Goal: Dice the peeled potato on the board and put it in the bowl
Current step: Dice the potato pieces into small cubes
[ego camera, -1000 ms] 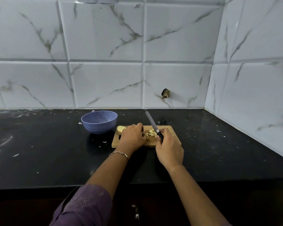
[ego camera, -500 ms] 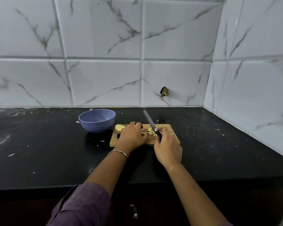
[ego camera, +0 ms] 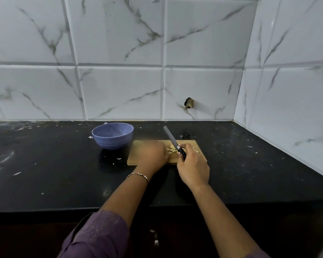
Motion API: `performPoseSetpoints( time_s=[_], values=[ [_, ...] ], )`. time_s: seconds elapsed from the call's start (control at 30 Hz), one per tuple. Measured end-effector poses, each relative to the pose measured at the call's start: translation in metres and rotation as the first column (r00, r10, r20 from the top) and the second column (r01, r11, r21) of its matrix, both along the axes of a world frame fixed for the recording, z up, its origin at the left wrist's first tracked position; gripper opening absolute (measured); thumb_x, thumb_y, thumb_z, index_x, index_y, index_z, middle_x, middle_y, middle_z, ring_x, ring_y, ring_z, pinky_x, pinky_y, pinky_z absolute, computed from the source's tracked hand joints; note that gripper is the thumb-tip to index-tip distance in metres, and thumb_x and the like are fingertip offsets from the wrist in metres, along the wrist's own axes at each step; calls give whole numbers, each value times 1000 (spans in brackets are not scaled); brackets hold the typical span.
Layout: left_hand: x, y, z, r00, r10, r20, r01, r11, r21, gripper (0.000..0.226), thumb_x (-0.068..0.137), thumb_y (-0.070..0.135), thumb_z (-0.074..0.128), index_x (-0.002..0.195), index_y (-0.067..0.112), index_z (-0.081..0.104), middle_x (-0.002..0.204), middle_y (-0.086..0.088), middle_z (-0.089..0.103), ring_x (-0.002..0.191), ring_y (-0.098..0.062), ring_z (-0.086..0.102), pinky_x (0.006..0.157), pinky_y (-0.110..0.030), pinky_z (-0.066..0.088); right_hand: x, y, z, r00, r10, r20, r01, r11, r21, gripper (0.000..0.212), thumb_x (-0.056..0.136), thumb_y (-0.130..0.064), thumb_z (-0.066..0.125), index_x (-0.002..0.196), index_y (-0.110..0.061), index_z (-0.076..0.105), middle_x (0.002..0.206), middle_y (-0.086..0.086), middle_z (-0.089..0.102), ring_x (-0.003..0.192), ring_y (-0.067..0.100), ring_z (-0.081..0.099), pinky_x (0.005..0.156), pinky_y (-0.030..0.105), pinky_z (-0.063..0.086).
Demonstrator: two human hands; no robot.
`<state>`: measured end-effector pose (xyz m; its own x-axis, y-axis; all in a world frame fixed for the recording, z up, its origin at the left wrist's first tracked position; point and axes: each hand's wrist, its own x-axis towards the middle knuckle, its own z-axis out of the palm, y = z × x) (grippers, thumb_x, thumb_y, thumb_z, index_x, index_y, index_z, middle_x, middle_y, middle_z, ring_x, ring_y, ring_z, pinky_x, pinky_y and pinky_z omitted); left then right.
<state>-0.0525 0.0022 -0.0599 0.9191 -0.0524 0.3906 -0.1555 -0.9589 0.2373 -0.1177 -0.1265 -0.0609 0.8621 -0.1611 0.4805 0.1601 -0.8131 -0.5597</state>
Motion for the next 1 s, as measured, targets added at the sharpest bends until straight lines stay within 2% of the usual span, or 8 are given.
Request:
performPoseSetpoints(
  time_s=[0.07, 0.17, 0.37, 0.5, 0.6, 0.77, 1.0],
  values=[
    [-5, 0, -2, 1000, 14, 18, -13, 1000, -19, 21, 94, 32, 55, 99, 18, 70, 107, -5, 63, 107, -24, 56, 92, -42, 48, -1, 0, 0, 1000, 12, 2, -12, 1000, -3, 33, 98, -25, 56, 131, -28, 56, 109, -6, 67, 102, 16, 62, 79, 36, 55],
    [-13, 0, -6, 998, 44, 47, -42, 998, -37, 22, 95, 32, 56, 104, 19, 71, 113, -4, 61, 116, -24, 51, 97, -45, 45, -5, 0, 1, 1000, 25, 4, -25, 1000, 10, 37, 98, -23, 57, 134, -29, 57, 115, -6, 67, 106, 16, 62, 82, 36, 56],
    [-27, -4, -9, 993, 100, 63, -100, 995, -7, 25, 98, 32, 51, 116, 27, 67, 119, 0, 62, 119, -23, 47, 100, -46, 34, -11, -2, -1, 997, 48, -64, -42, 995, 89, 34, 97, -26, 56, 131, -33, 61, 110, -6, 66, 95, 16, 62, 75, 36, 56],
    [-33, -5, -7, 992, 96, 79, -100, 994, 51, 25, 98, 32, 50, 117, 30, 66, 117, 3, 65, 120, -21, 48, 105, -51, 32, -19, -6, -3, 998, 42, -44, -41, 999, 32, 36, 98, -26, 56, 134, -33, 59, 110, -7, 66, 92, 13, 63, 69, 27, 50],
    [-35, -6, -7, 995, 77, 57, -79, 996, 48, 27, 96, 35, 50, 118, 30, 66, 116, 3, 66, 125, -22, 46, 107, -54, 29, -27, -9, -5, 1000, 15, -3, -15, 999, -44, 36, 98, -27, 56, 133, -34, 59, 105, -7, 67, 90, 13, 65, 70, 27, 51],
    [-36, -6, -6, 996, 74, 57, -77, 996, 50, 28, 95, 36, 50, 115, 28, 67, 114, 3, 67, 123, -21, 47, 106, -51, 29, -32, -7, -5, 999, 4, 32, 1, 988, -151, 34, 98, -28, 57, 131, -36, 60, 102, -11, 69, 90, 9, 65, 76, 27, 51],
    [-36, -6, -7, 996, 74, 47, -76, 996, 37, 28, 95, 36, 49, 111, 27, 69, 112, 2, 68, 121, -21, 48, 104, -50, 31, -28, -3, -7, 999, 19, 40, -8, 967, -254, 29, 97, -27, 56, 124, -35, 64, 95, -11, 70, 85, 7, 65, 68, 22, 47]
  ],
)
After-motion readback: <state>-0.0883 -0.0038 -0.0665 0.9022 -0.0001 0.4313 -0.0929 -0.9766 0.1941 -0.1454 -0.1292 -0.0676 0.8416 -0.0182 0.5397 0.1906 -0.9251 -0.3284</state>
